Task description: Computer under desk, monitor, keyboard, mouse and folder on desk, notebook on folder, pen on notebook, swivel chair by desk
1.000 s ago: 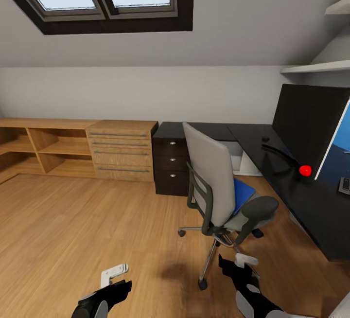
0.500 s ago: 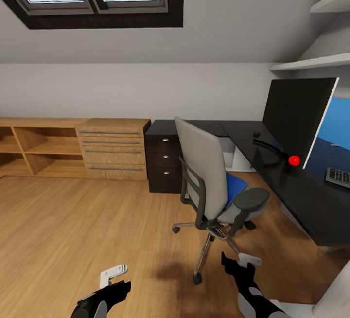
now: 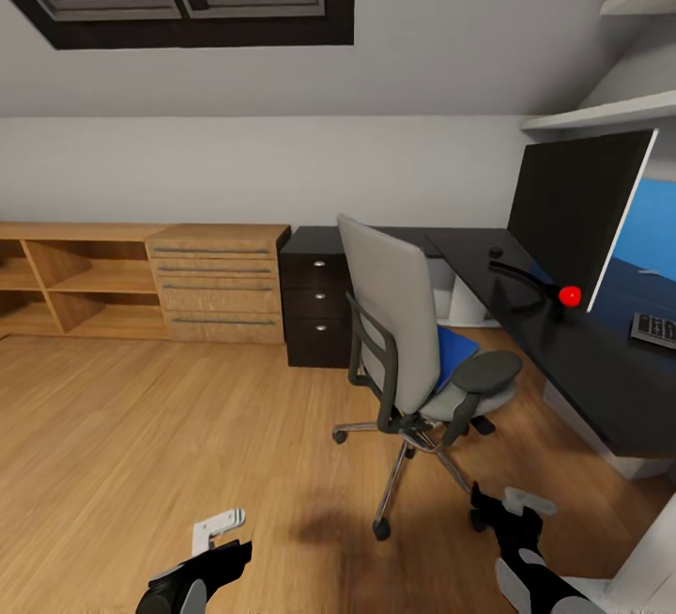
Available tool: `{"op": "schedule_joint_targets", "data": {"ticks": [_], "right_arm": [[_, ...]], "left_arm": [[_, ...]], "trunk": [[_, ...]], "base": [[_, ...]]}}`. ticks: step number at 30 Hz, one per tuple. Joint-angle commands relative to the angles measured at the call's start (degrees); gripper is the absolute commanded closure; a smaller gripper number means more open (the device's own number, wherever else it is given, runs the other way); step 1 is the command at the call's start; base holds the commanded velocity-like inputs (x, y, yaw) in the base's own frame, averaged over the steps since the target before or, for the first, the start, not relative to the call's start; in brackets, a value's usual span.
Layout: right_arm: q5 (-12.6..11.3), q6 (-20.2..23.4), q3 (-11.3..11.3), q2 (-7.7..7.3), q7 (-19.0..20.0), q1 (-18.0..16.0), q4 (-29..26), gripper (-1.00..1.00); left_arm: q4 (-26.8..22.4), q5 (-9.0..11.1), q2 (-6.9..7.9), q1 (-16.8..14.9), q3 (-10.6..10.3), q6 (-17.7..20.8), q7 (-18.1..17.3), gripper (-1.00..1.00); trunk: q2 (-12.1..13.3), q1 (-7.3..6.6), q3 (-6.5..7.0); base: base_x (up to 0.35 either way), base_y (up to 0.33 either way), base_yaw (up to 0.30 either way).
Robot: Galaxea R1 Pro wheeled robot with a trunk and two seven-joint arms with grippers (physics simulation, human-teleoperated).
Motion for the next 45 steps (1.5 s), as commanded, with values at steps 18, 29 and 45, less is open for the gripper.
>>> {"op": "schedule_joint_targets", "data": {"ticks": [18,29,45], "right_arm": [[-17.27,13.06,-1.87,-3.25,-1.51,-5.63,-11.12,-1.00],[-17.70,9.10,-1.72,-2.80,-1.43,-5.63,-11.25,-1.00],[-17.70,7.37,-1.77,-2.27,-1.47,-5.63,-11.16,-1.00]], "left_arm": [[0.53,0.61,-0.06,-0.03,-0.15,0.14,0.17,-1.00],[1.20,0.43,-0.12,-0.03,-0.54,0.03,0.04,-1.00],[1.37,0.41,-0.06,-0.03,-0.43,0.12,0.42,-1.00]], "trunk": [[-6.06,3.29,-2.76],[-6.06,3.29,-2.76],[-6.06,3.29,-2.76]], "base": [[0.000,0.000,0.000],[0.107,-0.034,0.000],[0.141,-0.033,0.036]]}}
